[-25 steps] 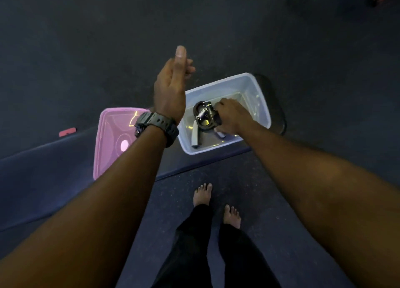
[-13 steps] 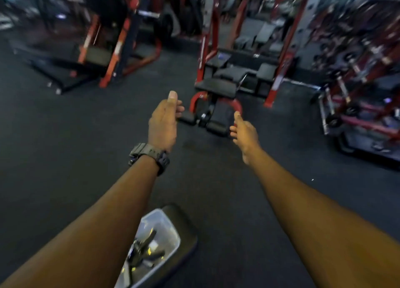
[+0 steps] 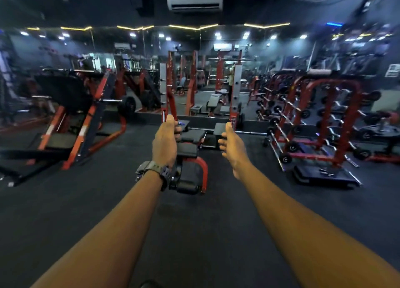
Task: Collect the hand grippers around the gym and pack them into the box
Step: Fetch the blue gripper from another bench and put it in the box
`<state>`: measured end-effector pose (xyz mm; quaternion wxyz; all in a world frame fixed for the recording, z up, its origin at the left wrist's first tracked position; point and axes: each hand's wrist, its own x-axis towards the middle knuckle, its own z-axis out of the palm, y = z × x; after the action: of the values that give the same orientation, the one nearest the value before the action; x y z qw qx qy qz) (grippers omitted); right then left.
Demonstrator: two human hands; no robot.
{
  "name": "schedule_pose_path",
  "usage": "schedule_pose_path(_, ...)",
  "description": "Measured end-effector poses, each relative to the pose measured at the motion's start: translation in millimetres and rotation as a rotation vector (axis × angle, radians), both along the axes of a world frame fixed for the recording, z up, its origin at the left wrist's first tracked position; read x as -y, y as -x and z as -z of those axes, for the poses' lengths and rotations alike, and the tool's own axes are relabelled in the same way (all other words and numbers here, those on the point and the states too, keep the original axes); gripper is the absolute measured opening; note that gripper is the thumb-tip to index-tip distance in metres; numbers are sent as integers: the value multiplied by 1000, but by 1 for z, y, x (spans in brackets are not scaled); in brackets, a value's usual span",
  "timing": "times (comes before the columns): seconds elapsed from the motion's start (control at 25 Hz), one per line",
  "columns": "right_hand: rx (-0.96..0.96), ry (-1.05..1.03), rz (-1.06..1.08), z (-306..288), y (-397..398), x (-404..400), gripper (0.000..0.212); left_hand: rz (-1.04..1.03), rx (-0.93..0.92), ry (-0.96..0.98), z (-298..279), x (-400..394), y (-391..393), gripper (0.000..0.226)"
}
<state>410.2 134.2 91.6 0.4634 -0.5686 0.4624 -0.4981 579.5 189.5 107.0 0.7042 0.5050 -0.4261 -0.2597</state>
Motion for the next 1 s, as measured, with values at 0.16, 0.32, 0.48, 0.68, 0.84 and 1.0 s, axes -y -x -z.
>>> schedule_pose_path(0.16, -41, 8, 55, -1, 17, 1, 67, 39, 3, -12, 8, 9, 4, 48)
schedule_pose_path(0.32, -52, 10, 85, -6, 31, 7, 73, 104, 9, -1, 6, 26, 17, 47)
schedule_pose_path(0.48, -54, 26, 89, -13, 53, 33, 66, 94, 45, -16, 2, 59, 34, 55)
schedule_pose_path(0.68, -24, 70, 79, -28, 99, 108, 73, 100, 71, 22, -21, 129, 75, 49)
schedule_pose_path(0.84, -48, 91, 56, -45, 132, 182, 73, 83, 57, 83, -43, 195, 112, 53)
schedule_pose_path(1.0, -48, 90, 29, -50, 145, 258, 77, 39, 71, 72, -50, 264, 130, 58)
